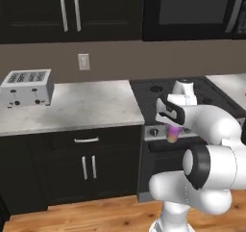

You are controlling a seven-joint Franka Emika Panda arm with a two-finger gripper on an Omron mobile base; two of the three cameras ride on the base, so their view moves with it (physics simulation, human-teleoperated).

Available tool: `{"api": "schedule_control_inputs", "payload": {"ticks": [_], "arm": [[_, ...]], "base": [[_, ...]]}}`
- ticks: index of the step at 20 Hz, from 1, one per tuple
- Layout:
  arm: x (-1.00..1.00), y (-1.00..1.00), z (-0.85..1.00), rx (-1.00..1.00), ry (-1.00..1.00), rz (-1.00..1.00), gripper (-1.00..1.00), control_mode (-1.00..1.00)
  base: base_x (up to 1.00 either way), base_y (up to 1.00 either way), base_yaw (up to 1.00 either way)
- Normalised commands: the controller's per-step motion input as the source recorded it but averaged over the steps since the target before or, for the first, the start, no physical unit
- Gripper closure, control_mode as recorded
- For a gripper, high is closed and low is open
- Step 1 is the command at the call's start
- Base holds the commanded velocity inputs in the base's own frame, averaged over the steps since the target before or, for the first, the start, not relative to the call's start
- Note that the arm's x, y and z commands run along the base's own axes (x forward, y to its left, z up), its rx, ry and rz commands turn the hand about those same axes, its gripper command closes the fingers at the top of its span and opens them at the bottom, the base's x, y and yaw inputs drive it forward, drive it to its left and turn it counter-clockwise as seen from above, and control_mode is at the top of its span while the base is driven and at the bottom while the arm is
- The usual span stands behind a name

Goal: Four empty soda cans are scattered around the kitchen. Gather all the cans and cluster them next to the stove for recycling.

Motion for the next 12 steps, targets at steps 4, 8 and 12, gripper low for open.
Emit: {"api": "schedule_control_inputs", "payload": {"ticks": [4,8,12], "arm": [[0.0,0.0,0.0,0.0,0.0,0.0,1.0,1.0],[0.0,0.0,0.0,0.0,0.0,0.0,1.0,1.0],[0.0,0.0,0.0,0.0,0.0,0.0,1.0,1.0]], "base": [[0.23,-0.56,0.07],[0.04,-0.67,0.0],[0.02,-0.66,0.0]]}}
